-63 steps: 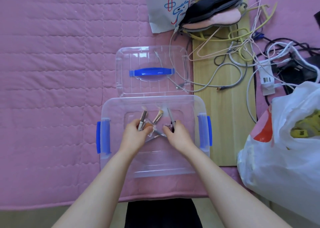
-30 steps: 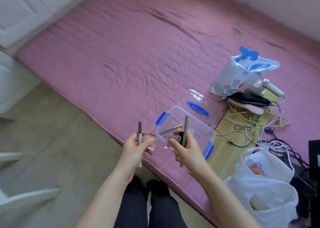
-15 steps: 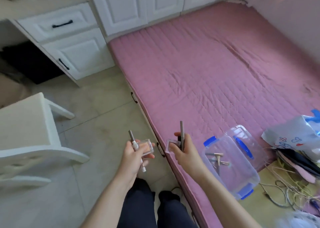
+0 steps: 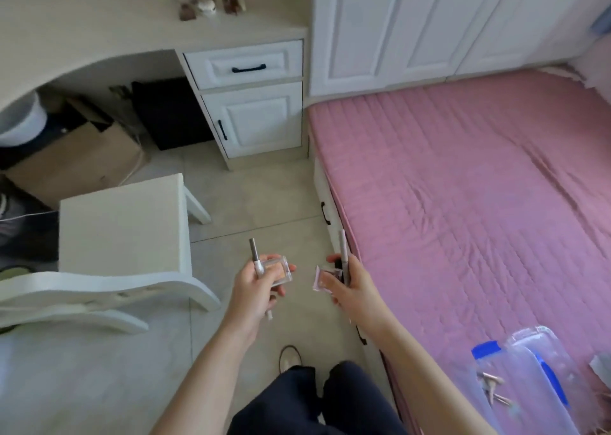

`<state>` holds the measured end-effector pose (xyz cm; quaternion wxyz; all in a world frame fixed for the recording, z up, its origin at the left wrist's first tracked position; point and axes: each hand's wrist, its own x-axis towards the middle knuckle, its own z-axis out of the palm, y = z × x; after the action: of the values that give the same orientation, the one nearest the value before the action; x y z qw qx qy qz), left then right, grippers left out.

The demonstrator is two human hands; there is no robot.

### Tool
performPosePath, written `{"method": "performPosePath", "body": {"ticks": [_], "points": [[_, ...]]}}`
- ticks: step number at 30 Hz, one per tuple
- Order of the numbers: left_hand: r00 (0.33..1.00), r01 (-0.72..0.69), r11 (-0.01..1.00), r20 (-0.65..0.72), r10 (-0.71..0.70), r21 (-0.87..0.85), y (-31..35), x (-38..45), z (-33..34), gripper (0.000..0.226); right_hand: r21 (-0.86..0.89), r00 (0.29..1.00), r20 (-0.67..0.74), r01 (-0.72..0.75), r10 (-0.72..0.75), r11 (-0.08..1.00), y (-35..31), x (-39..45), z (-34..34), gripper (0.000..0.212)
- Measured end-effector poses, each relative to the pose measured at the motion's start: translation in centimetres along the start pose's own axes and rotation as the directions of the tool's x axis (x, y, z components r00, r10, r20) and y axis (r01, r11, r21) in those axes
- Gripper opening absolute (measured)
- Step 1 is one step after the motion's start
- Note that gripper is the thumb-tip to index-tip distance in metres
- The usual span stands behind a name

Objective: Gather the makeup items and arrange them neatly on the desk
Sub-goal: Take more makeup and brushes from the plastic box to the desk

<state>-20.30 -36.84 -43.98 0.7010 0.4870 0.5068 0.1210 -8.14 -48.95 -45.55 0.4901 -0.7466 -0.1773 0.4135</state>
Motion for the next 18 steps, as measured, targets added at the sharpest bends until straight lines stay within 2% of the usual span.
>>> {"method": "performPosePath", "body": {"ticks": [9, 18], "points": [[0.995, 0.023, 0.999, -0.1, -0.027, -0.044, 3.9, 6.0, -2.0, 0.019, -0.094, 0.999, 0.044, -0.024, 0.028, 0.995, -3.8, 7.7, 2.7, 0.031], [0.983, 0.023, 0.998, -0.179, -0.032, -0.052, 12.1, 15.8, 1.7, 0.017, -0.081, 0.995, 0.093, -0.012, 0.02, 0.997, -10.0, 20.0, 0.7, 0.032]]}}
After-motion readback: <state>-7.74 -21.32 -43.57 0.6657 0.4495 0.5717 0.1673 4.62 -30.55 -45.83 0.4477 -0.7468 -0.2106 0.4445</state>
